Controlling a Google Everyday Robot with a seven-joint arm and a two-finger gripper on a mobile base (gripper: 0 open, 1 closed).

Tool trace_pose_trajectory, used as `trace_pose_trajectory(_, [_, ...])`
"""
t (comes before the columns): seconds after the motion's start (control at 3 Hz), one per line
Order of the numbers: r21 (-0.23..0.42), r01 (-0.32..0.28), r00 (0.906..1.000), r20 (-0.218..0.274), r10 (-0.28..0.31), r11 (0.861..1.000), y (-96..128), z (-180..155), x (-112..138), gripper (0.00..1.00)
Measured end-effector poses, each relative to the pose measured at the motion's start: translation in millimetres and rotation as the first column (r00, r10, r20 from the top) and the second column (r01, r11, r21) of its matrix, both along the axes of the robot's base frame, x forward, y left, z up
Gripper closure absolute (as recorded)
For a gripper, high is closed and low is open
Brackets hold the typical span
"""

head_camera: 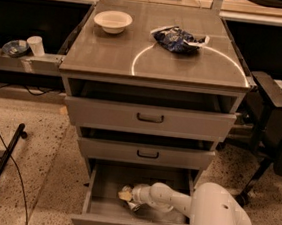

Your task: Pick 7up can from bottom drawer and place on counter

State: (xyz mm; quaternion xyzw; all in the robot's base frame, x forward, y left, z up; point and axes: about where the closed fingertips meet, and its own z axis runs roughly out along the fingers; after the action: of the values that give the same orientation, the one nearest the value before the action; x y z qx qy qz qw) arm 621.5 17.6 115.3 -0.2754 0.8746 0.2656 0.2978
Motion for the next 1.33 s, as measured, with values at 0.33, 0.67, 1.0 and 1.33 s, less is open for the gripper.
trace_pose_trajectory(0.33, [0.0, -0.001, 1.0, 0.0, 0.001, 1.0, 0, 2, 0, 0.99])
trace_pose_trajectory(0.67, [-0.09, -0.163, 0.981, 0.092, 0.171, 0.983, -6, 41, -21, 1.0])
trace_pose_trajectory(1.0, [-0.272, -0.343, 0.8798, 0.242, 0.409, 0.899, -20, 116, -26, 1.0])
trace_pose_trajectory(1.33, [-0.294, -0.381, 0.8489, 0.264, 0.458, 0.876, -14, 152, -30, 1.0])
